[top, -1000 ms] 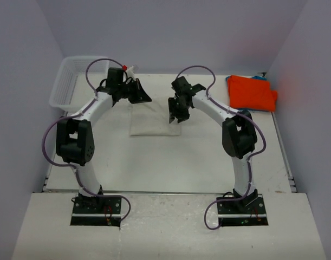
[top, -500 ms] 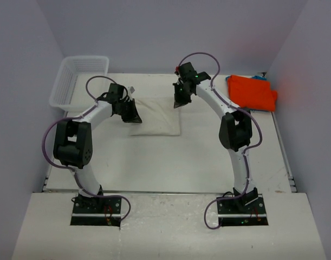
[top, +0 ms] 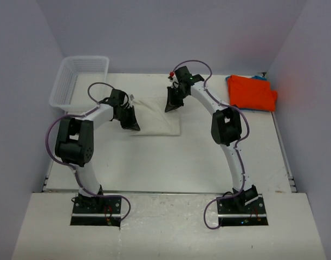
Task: Fold and stack the t-shirts
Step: Smooth out wrinkles on the folded tshirt
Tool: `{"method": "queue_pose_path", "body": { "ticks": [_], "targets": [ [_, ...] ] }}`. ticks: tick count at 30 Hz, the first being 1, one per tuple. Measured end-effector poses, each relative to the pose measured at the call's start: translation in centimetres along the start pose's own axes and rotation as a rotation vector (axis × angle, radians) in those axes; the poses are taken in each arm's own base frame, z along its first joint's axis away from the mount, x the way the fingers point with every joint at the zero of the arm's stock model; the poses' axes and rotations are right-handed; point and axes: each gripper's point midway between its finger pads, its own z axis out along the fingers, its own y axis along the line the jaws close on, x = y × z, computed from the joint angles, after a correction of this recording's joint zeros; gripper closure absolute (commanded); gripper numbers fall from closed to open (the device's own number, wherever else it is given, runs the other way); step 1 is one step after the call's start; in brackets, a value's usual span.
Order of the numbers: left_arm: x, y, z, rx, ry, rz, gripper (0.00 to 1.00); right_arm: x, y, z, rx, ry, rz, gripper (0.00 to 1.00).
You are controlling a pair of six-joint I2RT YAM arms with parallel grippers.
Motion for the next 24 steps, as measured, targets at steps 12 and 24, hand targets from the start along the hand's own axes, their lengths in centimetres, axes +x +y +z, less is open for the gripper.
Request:
{"method": "queue_pose_path", "body": {
  "ticks": [12,24],
  "targets": [
    [3.2,2.8,1.4,-0.097,0.082,-0.072,1.00,1.3,-3.0,2.1,0.025,0.086,0.120,1.00],
    [6.0,4.0,0.0,-0.149,0.096,-0.081,1.00,1.0,-6.3,1.3,0.087,0.090,0.258,1.00]
  ]
}}
